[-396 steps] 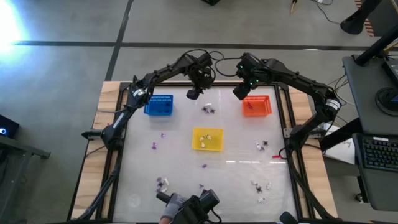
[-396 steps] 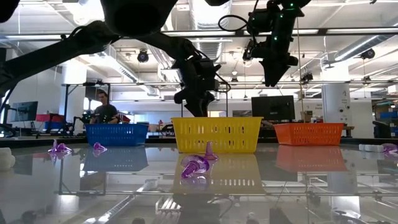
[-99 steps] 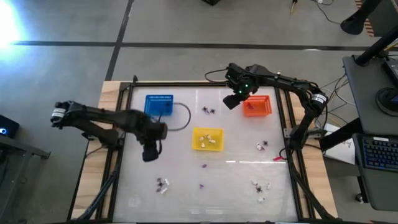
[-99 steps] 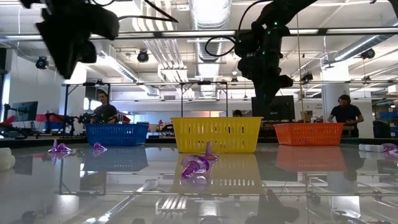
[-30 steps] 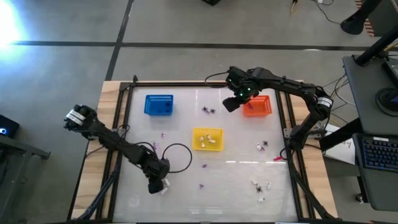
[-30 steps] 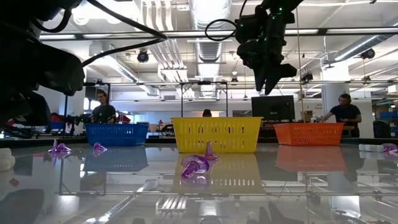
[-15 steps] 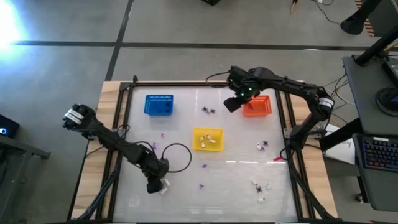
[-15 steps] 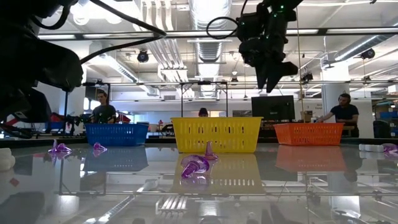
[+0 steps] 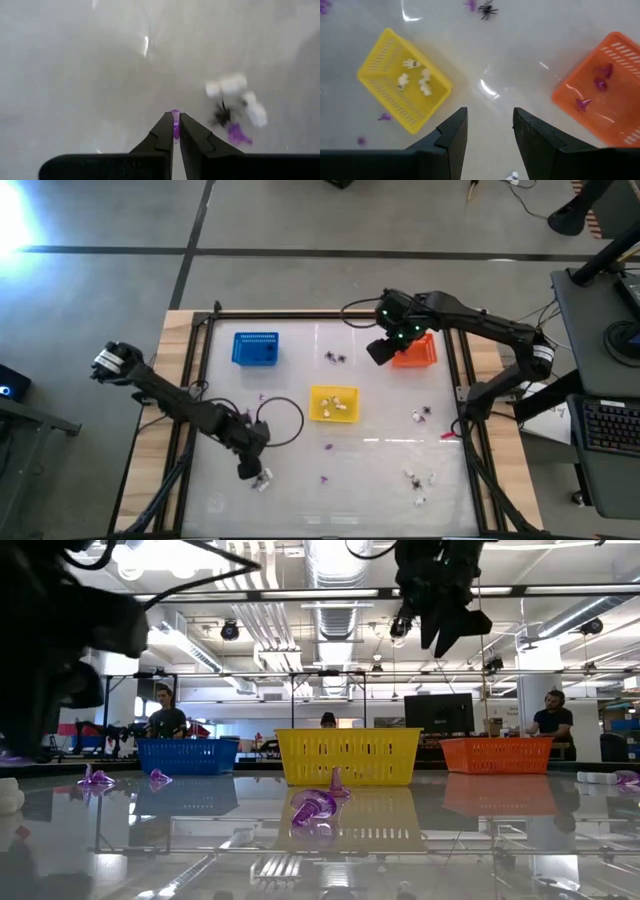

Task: Sort Halloween decoration
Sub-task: Put the purple witch hat toy into the orange bin

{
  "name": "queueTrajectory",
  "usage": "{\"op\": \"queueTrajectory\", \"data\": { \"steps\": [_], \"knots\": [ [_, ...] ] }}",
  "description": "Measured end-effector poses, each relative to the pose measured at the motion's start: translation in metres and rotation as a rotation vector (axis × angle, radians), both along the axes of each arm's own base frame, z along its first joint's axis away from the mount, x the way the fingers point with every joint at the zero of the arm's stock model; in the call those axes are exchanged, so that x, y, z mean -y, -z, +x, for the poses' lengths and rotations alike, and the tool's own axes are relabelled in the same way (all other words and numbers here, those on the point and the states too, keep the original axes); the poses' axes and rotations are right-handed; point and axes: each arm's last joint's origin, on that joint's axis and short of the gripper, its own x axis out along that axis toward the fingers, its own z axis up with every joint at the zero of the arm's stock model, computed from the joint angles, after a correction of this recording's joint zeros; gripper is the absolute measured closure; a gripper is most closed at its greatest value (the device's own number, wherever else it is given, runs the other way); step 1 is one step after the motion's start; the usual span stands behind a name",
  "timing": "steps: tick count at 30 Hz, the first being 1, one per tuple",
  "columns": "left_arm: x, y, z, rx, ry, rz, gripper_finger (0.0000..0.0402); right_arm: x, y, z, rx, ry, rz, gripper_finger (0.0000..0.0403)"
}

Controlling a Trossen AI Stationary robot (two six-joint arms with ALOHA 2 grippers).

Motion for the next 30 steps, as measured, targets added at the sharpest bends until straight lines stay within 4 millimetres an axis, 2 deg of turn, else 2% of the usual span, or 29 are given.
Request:
{"op": "queueTrajectory", "data": {
  "steps": [6,12,20,25,30],
  "knots": [
    [-0.033,-0.010,0.014,0.131,-0.107,0.133,0.0402,-0.023,-0.005,0.006,0.027,-0.039,0.006,0.0252],
    [-0.063,-0.019,0.031,0.268,-0.106,0.153,0.0401,-0.041,-0.005,0.012,0.025,-0.055,0.020,0.0252],
    [-0.101,-0.024,0.041,0.346,-0.133,0.152,0.0401,-0.068,-0.015,0.014,0.089,-0.118,0.015,0.0252],
    [-0.120,-0.029,0.046,0.415,-0.143,0.143,0.0401,-0.083,-0.019,0.014,0.108,-0.137,-0.022,0.0252],
    [-0.132,-0.033,0.048,0.443,-0.141,0.164,0.0401,-0.086,-0.019,0.014,0.099,-0.123,-0.058,0.0252]
  ]
}}
